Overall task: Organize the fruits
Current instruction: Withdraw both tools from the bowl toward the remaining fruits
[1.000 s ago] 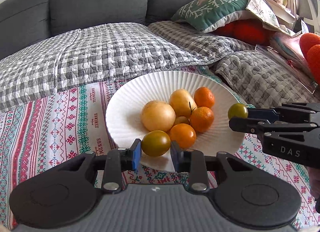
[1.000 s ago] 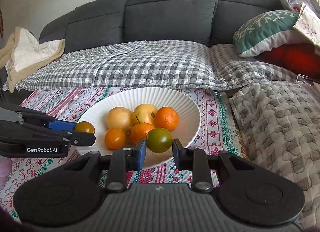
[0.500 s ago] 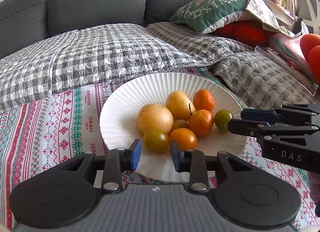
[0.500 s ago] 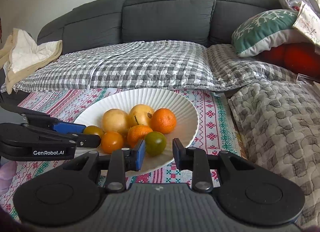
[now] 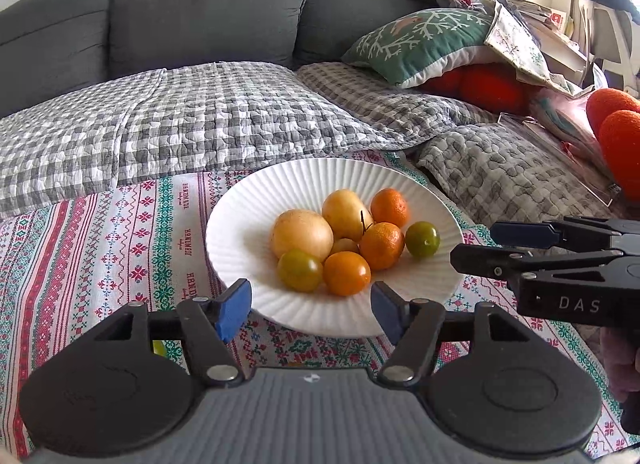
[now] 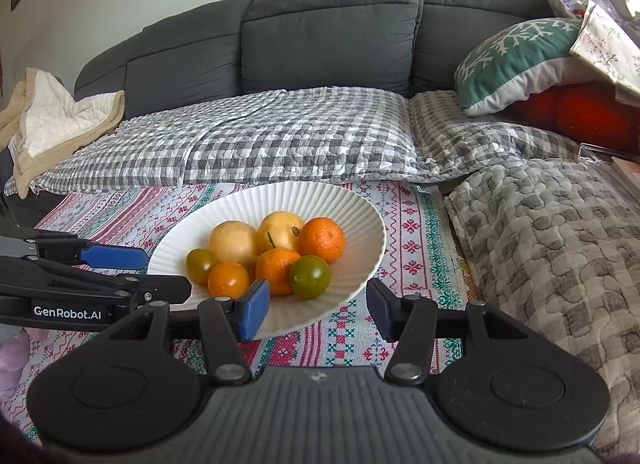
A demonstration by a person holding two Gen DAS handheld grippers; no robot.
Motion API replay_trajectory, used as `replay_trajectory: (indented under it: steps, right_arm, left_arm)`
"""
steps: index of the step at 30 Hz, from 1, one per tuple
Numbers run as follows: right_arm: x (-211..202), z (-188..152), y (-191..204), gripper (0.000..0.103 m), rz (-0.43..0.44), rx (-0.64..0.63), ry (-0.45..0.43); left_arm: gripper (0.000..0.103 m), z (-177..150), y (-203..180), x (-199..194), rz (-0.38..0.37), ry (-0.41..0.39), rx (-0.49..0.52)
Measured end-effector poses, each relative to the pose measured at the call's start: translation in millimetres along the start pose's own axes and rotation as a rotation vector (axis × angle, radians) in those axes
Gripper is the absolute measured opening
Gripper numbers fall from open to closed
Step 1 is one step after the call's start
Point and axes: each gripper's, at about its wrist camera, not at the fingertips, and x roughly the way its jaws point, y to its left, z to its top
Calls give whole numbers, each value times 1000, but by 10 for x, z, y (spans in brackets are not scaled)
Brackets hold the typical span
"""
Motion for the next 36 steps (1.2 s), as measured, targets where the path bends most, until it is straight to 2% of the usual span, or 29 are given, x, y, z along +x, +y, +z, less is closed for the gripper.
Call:
replay_trajectory:
  steps: [4,13,19,23,30,36]
  right_arm:
    - [-105,-5,12,61,8,11,-4]
    - [-341,-47,118,77,22,-12,-1]
    - [-474,-90,174,86,34,-6,6]
    - [-562,-154,212,92,51,-1,9]
    - [-634,-256,266,96,50,-24,17]
    - [-655,-404,273,98,43,-38,36]
  left_arm:
    - [83,-44,-3,-137,2,-9,-4]
    - [100,-209,-36,-397,17,0,18]
    - [100,-339,-53,-475,18,27,50]
    - [100,-427,-93,-541,23,31,114]
    - [100,-631,-38,-610,14,61,129]
    - [100,-799,3,-645,26,47,167]
